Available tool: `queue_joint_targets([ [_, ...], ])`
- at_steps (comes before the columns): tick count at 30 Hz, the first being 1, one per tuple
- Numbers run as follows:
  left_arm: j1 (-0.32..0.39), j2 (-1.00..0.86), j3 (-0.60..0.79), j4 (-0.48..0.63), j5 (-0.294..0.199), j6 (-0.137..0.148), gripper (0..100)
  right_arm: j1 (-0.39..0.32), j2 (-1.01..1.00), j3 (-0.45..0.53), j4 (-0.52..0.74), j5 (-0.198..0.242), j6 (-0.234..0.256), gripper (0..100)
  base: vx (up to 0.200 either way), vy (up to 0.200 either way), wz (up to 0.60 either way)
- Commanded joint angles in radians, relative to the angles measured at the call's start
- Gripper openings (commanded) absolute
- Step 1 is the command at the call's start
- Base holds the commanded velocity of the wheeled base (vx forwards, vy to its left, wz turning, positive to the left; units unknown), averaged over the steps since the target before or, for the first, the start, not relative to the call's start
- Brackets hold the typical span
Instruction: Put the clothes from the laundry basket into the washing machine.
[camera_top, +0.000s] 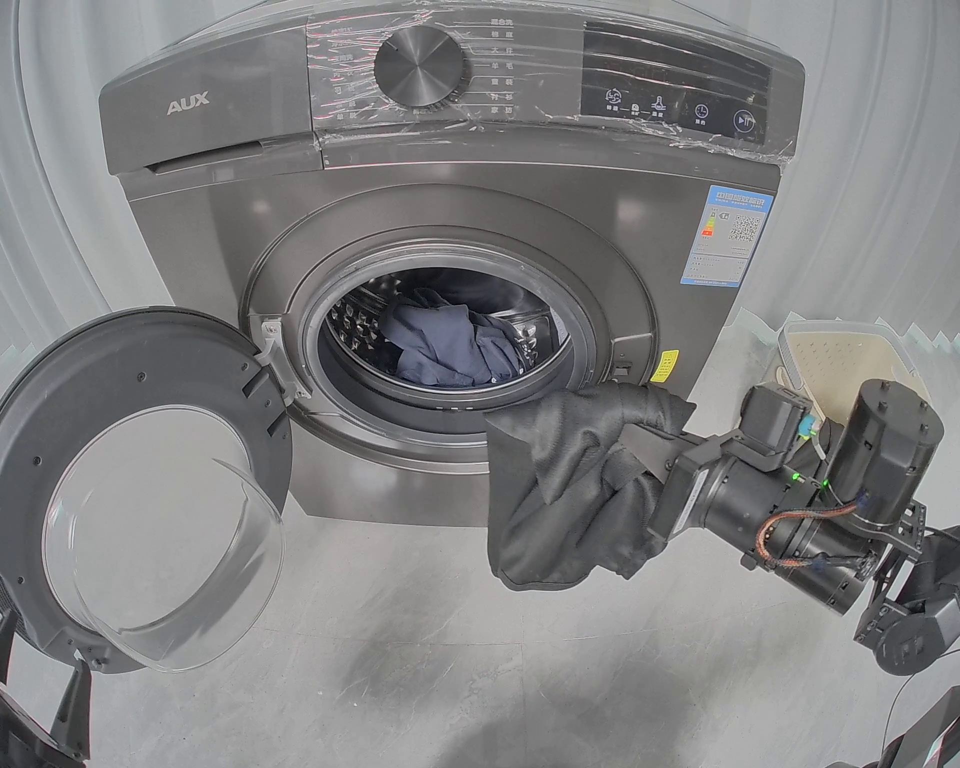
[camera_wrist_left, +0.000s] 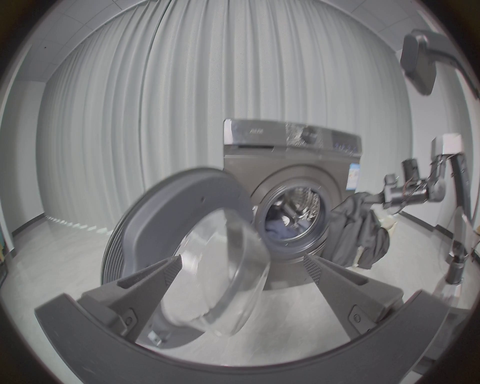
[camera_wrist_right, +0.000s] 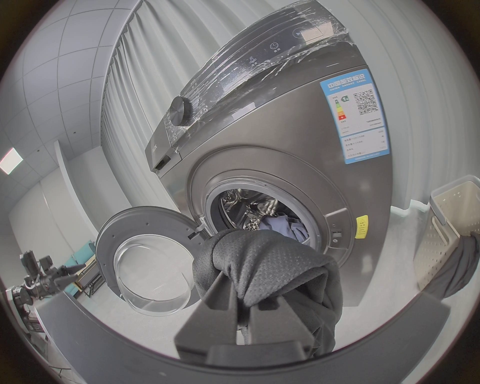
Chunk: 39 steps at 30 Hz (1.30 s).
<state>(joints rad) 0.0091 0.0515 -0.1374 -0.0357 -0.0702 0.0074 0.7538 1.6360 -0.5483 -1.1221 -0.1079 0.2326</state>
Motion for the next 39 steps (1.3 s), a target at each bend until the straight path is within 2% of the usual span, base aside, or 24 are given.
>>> queue_joint_targets([
  [1, -0.017, 0.272, -0.137, -0.038, -0.192, -0.014, 100, 0.027, 0.124, -0.104, -0.041, 0.004, 0.002, 0, 0.000, 0.000, 0.00],
  [3, -0.020, 0.341, -0.131, -0.082, -0.235, -0.017, 100, 0.029, 0.142, -0.124, -0.056, 0.010, 0.002, 0, 0.000, 0.000, 0.00],
  [5, -0.032, 0.481, -0.125, -0.184, -0.310, -0.007, 100, 0.039, 0.177, -0.156, -0.091, 0.010, 0.002, 0, 0.000, 0.000, 0.00],
  [7, -0.046, 0.568, -0.126, -0.227, -0.344, 0.000, 100, 0.044, 0.199, -0.171, -0.102, 0.010, 0.002, 0, 0.000, 0.000, 0.00],
  [9, -0.086, 0.679, -0.131, -0.297, -0.356, 0.003, 100, 0.045, 0.212, -0.183, -0.111, 0.010, 0.002, 0, 0.000, 0.000, 0.00],
  [14, -0.241, 0.913, -0.126, -0.510, -0.350, -0.011, 100, 0.050, 0.257, -0.249, -0.117, 0.002, 0.027, 0, 0.000, 0.000, 0.00],
  [16, -0.296, 1.002, -0.128, -0.578, -0.341, -0.006, 100, 0.058, 0.274, -0.277, -0.116, -0.003, 0.037, 0, 0.000, 0.000, 0.00],
  [22, -0.406, 1.223, -0.126, -0.745, -0.301, -0.009, 100, 0.058, 0.292, -0.305, -0.117, -0.003, 0.040, 0, 0.000, 0.000, 0.00],
  [26, -0.454, 1.320, -0.137, -0.817, -0.298, -0.014, 100, 0.055, 0.291, -0.305, -0.119, -0.003, 0.042, 0, 0.000, 0.000, 0.00],
  [31, -0.495, 1.427, -0.165, -0.829, -0.298, -0.014, 100, 0.056, 0.291, -0.302, -0.119, -0.004, 0.042, 0, 0.000, 0.000, 0.00],
  [39, -0.515, 1.599, -0.228, -0.860, -0.299, -0.018, 100, 0.061, 0.291, -0.303, -0.117, -0.004, 0.042, 0, 0.000, 0.000, 0.00],
])
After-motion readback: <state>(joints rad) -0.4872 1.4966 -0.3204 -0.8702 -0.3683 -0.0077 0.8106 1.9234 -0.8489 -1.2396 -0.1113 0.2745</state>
